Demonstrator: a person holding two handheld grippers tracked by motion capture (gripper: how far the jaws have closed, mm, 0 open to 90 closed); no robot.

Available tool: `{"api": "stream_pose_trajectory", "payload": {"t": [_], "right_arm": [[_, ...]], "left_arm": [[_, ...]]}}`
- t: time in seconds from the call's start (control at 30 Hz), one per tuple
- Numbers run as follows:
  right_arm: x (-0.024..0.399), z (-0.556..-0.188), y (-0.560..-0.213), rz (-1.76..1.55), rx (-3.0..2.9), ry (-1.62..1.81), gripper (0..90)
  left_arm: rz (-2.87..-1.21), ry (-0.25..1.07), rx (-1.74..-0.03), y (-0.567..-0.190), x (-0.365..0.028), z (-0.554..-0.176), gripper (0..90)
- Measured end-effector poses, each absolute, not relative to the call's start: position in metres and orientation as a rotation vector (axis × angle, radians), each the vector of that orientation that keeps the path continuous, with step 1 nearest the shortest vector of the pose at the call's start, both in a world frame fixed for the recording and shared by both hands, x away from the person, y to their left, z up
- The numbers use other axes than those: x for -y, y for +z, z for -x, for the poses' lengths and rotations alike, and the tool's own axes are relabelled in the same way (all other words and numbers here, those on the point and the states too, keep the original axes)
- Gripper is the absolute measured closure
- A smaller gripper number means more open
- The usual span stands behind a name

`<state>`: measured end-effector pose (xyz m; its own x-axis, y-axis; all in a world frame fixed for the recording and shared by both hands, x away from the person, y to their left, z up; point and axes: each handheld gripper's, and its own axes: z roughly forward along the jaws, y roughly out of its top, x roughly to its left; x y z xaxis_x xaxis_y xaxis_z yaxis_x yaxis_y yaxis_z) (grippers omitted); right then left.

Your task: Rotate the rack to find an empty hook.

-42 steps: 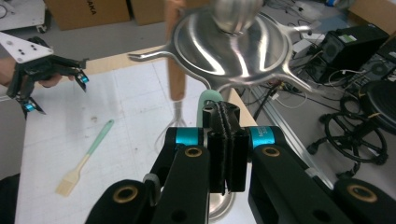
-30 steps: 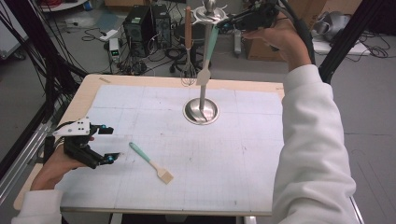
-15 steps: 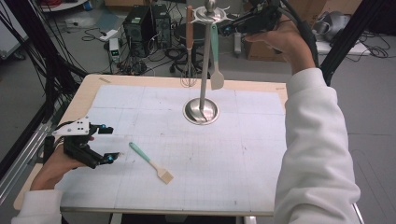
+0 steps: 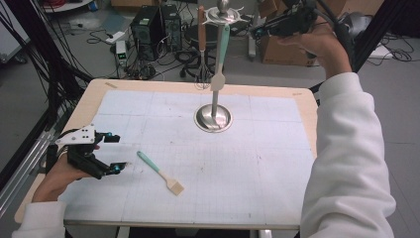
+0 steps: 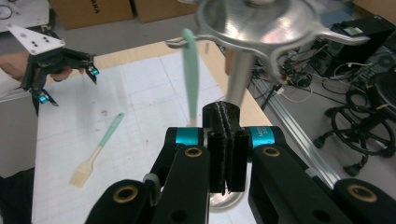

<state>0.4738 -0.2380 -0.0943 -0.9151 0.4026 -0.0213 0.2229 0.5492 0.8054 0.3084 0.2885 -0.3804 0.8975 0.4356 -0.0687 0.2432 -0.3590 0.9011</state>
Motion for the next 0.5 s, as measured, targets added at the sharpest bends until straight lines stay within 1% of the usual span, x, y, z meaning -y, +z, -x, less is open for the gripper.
{"api": "stream_pose_trajectory", "payload": {"t": [0.3, 0.5], "right_arm": [[0.256, -0.491, -0.092, -0.588, -2.546, 1.322, 89.2], [0.257, -0.504, -0.091, -0.608, -2.535, 1.333, 89.2]], "left_arm": [[-1.971, 0.210, -0.488, -0.381, -0.288, -0.309, 1.6], [-1.968, 0.216, -0.496, -0.381, -0.289, -0.309, 1.7]]}}
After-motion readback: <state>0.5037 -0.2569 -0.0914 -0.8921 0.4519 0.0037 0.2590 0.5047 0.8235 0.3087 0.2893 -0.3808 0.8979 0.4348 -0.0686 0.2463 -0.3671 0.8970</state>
